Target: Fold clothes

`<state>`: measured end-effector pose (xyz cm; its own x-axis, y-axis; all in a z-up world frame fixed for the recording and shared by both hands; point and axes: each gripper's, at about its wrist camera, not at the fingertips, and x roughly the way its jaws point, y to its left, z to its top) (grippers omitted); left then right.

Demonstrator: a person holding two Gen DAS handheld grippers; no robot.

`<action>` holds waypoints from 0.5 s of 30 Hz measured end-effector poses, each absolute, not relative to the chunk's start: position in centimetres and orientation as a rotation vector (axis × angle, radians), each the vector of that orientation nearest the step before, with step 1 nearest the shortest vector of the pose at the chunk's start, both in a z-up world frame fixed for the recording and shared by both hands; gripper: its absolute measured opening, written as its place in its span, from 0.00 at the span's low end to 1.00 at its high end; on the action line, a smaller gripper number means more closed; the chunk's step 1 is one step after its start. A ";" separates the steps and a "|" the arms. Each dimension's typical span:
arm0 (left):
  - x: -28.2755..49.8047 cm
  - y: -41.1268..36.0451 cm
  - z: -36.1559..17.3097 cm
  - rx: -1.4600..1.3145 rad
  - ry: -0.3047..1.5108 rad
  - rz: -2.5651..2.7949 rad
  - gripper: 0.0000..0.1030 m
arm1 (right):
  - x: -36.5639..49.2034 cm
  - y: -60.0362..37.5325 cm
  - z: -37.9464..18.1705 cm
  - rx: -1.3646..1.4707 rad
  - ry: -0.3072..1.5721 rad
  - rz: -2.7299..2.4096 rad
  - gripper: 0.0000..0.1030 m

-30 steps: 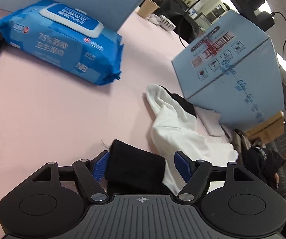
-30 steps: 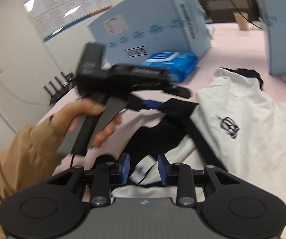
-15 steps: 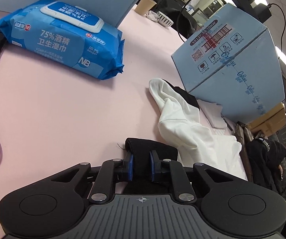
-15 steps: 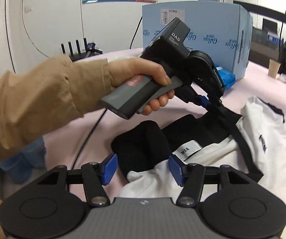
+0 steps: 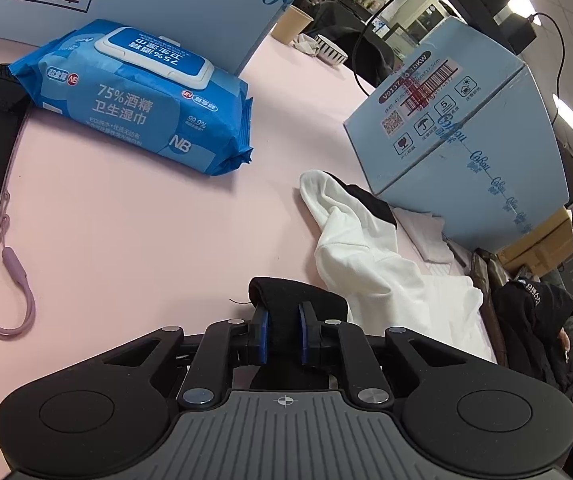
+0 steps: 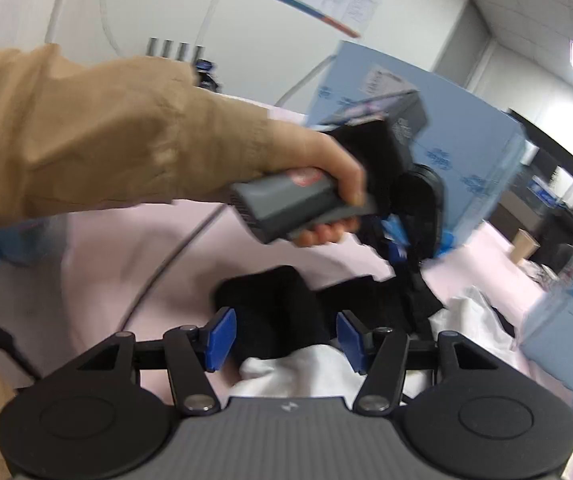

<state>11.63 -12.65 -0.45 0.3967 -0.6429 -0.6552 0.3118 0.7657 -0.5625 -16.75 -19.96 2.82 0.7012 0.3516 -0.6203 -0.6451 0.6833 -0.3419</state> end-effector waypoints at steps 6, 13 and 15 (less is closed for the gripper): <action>11.4 -12.4 -0.3 -0.380 0.996 -0.617 0.13 | -14.3 -18.1 1.4 -0.602 0.631 0.629 0.38; 11.6 -12.2 -0.8 -0.393 1.006 -0.618 0.13 | -11.1 -21.0 1.6 -0.335 0.768 0.656 0.11; 11.6 -12.1 -0.9 -0.398 1.004 -0.616 0.13 | -10.9 -22.0 1.8 -0.260 0.779 0.682 0.09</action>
<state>11.63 -12.13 -0.90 0.3908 -0.6445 -0.6572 0.2938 0.7640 -0.5745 -10.90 -21.98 1.77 0.5127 0.4676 -0.7201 -0.6518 0.7579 0.0280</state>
